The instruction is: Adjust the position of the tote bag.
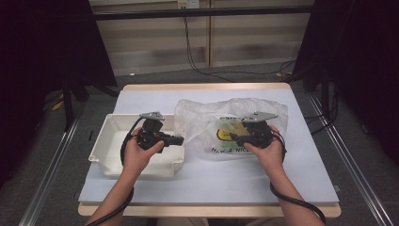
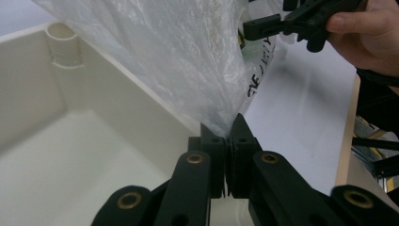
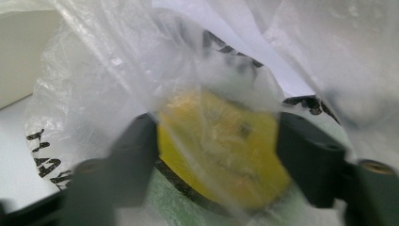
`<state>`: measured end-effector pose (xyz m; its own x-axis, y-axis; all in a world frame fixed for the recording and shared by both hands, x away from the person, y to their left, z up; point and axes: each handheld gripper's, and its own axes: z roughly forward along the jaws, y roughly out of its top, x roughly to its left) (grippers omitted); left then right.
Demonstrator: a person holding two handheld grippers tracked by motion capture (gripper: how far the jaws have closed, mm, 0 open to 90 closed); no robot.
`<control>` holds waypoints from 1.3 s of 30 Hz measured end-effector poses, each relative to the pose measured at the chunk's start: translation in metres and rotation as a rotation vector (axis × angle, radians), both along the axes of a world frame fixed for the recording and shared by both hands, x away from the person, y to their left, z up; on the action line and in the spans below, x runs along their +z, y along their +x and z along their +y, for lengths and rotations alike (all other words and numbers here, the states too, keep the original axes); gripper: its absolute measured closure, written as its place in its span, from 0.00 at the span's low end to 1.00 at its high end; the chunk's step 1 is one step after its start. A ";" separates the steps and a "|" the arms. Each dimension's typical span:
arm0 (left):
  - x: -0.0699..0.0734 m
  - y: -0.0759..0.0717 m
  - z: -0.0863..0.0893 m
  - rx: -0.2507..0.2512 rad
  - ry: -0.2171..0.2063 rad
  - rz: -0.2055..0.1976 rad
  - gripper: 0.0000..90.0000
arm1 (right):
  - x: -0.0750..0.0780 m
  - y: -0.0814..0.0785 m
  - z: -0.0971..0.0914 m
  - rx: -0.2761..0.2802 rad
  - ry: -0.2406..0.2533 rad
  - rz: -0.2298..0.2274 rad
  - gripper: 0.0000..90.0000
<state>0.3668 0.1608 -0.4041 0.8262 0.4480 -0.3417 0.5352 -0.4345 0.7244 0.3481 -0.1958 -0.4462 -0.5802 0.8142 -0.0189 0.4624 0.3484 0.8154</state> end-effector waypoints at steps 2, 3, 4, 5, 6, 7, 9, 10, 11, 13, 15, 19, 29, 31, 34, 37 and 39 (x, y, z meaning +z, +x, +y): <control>0.000 0.000 0.000 0.001 0.002 -0.003 0.98 | -0.003 0.001 0.000 0.000 -0.003 0.021 0.66; 0.000 0.000 0.000 0.003 0.001 -0.005 0.98 | -0.004 0.001 0.000 0.010 0.015 0.037 0.75; 0.000 0.000 0.000 0.007 -0.004 -0.007 0.98 | -0.004 0.001 -0.001 0.007 0.017 0.043 0.81; 0.000 0.000 0.000 0.008 -0.005 -0.008 0.98 | -0.005 0.001 -0.001 0.018 0.019 0.052 0.88; 0.000 0.000 0.000 0.010 -0.005 -0.010 0.97 | -0.005 0.001 -0.002 0.033 0.028 0.063 0.93; 0.001 0.000 0.000 0.012 -0.007 -0.011 0.97 | -0.005 0.000 -0.002 0.032 0.034 0.063 0.96; 0.002 0.000 0.001 0.011 -0.004 -0.017 0.96 | -0.006 -0.005 -0.004 0.057 0.059 0.080 1.00; 0.002 0.000 0.000 0.012 -0.007 -0.017 0.96 | -0.006 -0.008 -0.004 0.056 0.061 0.090 1.00; 0.001 0.001 0.000 0.012 -0.010 -0.016 0.96 | -0.008 -0.010 -0.005 0.067 0.053 0.094 1.00; 0.001 0.001 -0.001 0.014 -0.010 -0.018 0.96 | -0.012 -0.018 -0.006 0.083 0.059 0.118 1.00; 0.001 0.000 -0.003 0.015 -0.011 -0.021 0.97 | -0.017 -0.026 -0.008 0.099 0.078 0.144 1.00; 0.000 0.001 -0.005 0.014 -0.005 -0.019 0.98 | -0.025 -0.043 -0.011 0.133 0.083 0.186 1.00; -0.001 0.000 -0.008 0.013 0.001 -0.015 0.99 | -0.017 -0.051 -0.010 0.083 0.083 0.105 0.47; -0.002 0.001 -0.008 0.013 0.005 -0.014 0.99 | -0.013 -0.048 -0.008 0.073 0.084 0.093 0.39; -0.002 0.001 -0.008 0.011 0.005 -0.013 0.99 | -0.009 -0.045 -0.005 0.067 0.072 0.067 0.32; -0.001 0.001 -0.007 0.011 0.003 -0.014 0.99 | -0.004 -0.040 -0.002 0.064 0.078 0.054 0.29; -0.001 0.001 -0.007 0.010 0.003 -0.014 0.99 | 0.000 -0.037 -0.001 0.059 0.085 0.052 0.29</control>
<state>0.3680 0.1534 -0.4052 0.8260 0.4577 -0.3290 0.5298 -0.4311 0.7304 0.3106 -0.1971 -0.4458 -0.6254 0.7762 0.0801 0.4857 0.3069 0.8185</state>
